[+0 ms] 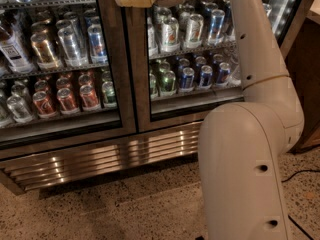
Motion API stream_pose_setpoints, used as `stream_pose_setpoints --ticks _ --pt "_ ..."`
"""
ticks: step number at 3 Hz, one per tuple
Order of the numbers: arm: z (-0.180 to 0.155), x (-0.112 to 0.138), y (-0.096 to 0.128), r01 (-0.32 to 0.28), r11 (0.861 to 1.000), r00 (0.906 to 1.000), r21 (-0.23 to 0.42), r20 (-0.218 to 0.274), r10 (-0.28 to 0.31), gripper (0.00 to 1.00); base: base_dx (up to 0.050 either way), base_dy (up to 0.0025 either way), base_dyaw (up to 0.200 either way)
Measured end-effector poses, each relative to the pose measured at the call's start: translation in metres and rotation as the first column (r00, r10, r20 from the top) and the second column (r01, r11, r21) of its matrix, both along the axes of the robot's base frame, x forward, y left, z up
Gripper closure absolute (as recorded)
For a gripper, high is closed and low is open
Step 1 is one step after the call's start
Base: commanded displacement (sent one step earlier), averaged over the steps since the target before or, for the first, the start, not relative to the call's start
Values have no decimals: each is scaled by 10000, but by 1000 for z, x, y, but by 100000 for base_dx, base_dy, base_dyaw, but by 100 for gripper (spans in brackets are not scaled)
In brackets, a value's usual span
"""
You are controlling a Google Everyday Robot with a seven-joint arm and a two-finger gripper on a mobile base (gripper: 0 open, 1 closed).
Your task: Open right fridge door
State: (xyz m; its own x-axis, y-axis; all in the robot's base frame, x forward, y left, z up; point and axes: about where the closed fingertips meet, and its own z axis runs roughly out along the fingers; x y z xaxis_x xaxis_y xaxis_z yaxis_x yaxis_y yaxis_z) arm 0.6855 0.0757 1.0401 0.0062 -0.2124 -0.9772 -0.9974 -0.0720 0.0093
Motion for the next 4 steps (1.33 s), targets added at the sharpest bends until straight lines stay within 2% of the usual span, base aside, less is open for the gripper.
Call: stream_pose_setpoints --ticks 2,3,4 --pt "0 0 0 0 10000 10000 1 0 0 15 0 0 0" --pt "0 0 0 0 10000 10000 1 0 0 0 0 0 0" --pt "0 0 0 0 10000 10000 1 0 0 19 0 0 0"
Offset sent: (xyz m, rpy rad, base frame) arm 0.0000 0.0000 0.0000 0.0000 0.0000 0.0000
